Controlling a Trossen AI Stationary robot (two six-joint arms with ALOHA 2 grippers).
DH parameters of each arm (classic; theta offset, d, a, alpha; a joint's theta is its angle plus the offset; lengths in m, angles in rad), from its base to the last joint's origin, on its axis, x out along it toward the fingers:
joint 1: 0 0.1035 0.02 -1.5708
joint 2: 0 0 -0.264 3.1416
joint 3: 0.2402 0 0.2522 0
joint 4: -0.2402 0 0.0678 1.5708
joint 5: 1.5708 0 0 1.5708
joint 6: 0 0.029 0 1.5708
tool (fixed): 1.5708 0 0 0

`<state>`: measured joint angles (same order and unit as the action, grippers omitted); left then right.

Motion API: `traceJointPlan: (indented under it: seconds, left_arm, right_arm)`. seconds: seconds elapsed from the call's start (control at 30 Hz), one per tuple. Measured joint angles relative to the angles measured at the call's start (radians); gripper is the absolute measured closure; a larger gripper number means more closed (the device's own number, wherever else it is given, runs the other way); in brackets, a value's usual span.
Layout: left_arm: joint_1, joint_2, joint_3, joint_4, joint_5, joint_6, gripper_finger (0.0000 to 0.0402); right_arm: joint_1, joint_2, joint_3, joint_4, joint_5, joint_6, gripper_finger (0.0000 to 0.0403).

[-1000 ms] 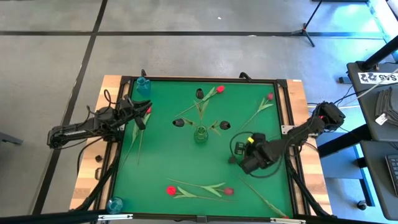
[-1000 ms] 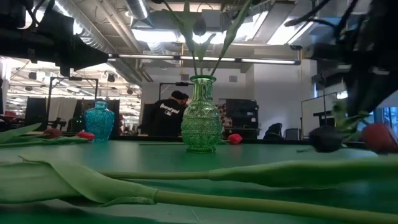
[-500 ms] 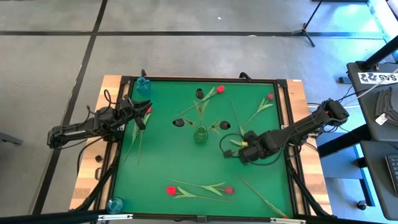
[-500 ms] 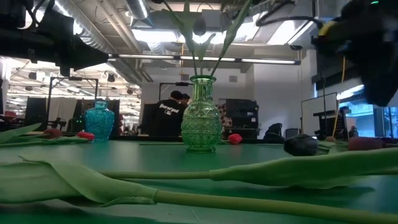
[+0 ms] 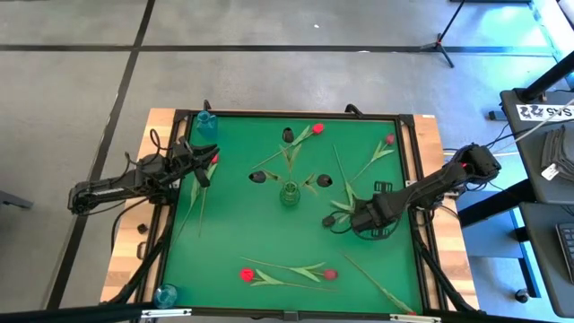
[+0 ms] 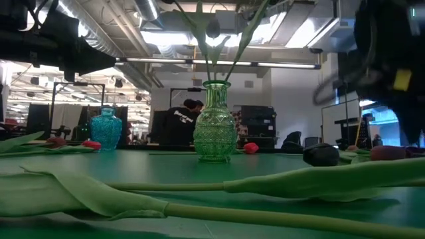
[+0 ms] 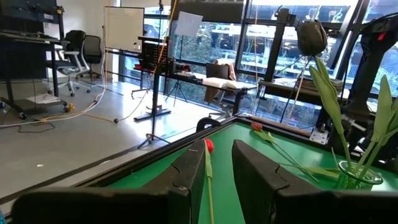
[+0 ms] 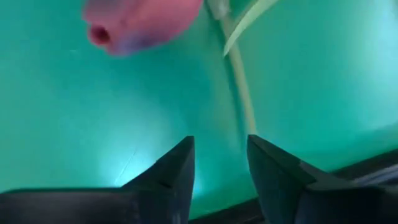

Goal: Sort flowers into vase by color
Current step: Put the black tulip into the green vase

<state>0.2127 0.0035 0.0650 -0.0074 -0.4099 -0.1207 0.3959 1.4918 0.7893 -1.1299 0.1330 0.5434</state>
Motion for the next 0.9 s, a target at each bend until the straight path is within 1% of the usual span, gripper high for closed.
traceJointPlan:
  seconds: [0.07,0.13,0.27,0.37,0.43,0.53,0.7,0.8,0.9]
  left_arm:
    - [0.000,0.000,0.000,0.000,0.000,0.000,0.0323]
    - [0.000,0.000,0.000,0.000,0.000,0.000,0.0323]
    - [0.000,0.000,0.000,0.000,0.000,0.000,0.0323]
    - [0.000,0.000,0.000,0.000,0.000,0.000,0.0323]
    - [0.000,0.000,0.000,0.000,0.000,0.000,0.0323]
    - [0.000,0.000,0.000,0.000,0.000,0.000,0.0323]
    - [0.000,0.000,0.000,0.000,0.000,0.000,0.0323]
    - [0.000,0.000,0.000,0.000,0.000,0.000,0.0323]
    - [0.000,0.000,0.000,0.000,0.000,0.000,0.0323]
  right_arm:
    - [-0.019,0.000,-0.046,0.071,-0.012,-0.002,0.0271]
    - [-0.043,0.000,-0.072,0.106,-0.005,-0.001,0.0278]
    - [-0.102,0.000,-0.079,0.106,0.011,0.000,0.0283]
    - [-0.133,0.001,-0.055,0.079,-0.001,-0.003,0.0280]
    - [-0.137,0.000,-0.044,0.069,0.001,-0.026,0.0278]
    - [-0.134,0.001,-0.039,0.060,0.039,-0.088,0.0274]
    - [-0.143,0.000,-0.106,0.143,0.045,-0.199,0.0277]
    - [-0.165,0.002,-0.118,0.165,0.011,-0.204,0.0285]
    - [-0.169,0.004,-0.112,0.174,0.014,-0.190,0.0300]
